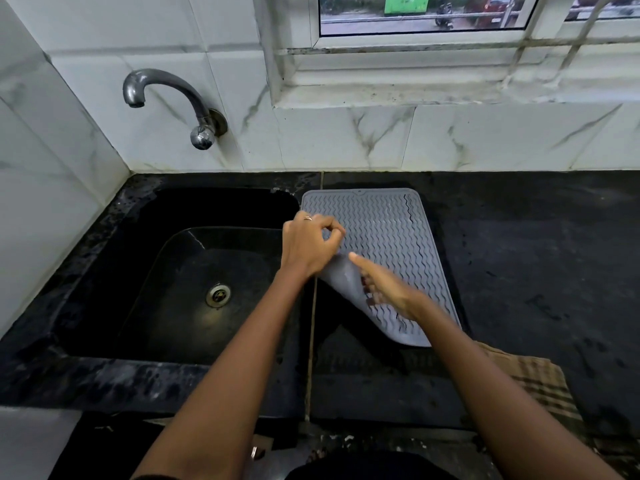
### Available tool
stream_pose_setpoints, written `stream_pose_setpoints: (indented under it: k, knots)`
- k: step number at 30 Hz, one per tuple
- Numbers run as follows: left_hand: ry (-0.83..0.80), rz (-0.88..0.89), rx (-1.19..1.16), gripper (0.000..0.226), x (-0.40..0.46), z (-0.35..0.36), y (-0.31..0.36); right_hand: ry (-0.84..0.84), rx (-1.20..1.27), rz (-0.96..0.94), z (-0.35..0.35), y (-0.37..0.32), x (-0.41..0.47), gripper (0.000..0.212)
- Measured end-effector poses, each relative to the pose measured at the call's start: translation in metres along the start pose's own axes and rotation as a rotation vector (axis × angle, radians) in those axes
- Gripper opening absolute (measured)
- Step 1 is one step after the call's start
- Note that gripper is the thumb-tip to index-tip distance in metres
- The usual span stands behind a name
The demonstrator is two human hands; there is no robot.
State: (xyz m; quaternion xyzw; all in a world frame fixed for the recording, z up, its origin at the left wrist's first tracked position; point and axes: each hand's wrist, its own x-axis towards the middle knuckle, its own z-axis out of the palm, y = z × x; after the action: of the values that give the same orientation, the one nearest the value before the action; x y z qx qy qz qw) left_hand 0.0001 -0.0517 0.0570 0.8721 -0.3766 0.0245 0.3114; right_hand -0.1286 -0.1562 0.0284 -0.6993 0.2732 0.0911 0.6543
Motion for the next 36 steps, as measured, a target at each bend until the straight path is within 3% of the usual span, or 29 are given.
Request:
stream_pose_setpoints:
  k: [4,6,9,11,22,29,33,36]
  knots:
    - [-0.343,-0.127,-0.037,0.032,-0.016,0.008,-0.015,-0.026,-0.202,-0.036,0.017,0.008,0.000,0.062]
    - [-0.506,-0.130,0.068,0.041,-0.036,0.022,-0.023,0.016,-0.539,-0.105,0.024,0.019,0.006,0.047]
    - [-0.675,-0.070,0.190,0.057,-0.074,0.048,-0.031,-0.013,-1.038,-0.009,0.037,0.039,0.010,0.070]
    - [-0.655,-0.081,0.188,0.058,-0.090,0.058,-0.034,0.000,-1.116,0.009,0.042,0.049,0.010,0.077]
    - [-0.580,-0.053,0.253,0.054,-0.099,0.065,-0.036,0.077,-1.112,-0.035,0.047,0.055,0.003,0.069]
    - [-0.623,-0.197,0.326,0.058,-0.102,0.064,-0.004,0.001,-1.168,-0.112,0.033,0.048,-0.017,0.070]
    - [-0.619,-0.290,0.333,0.062,-0.095,0.064,0.031,-0.049,-1.196,-0.157,0.004,0.046,-0.037,0.056]
    - [-0.511,-0.309,0.262,0.053,-0.108,0.073,0.066,-0.027,-1.252,-0.185,-0.028,0.057,-0.062,0.043]
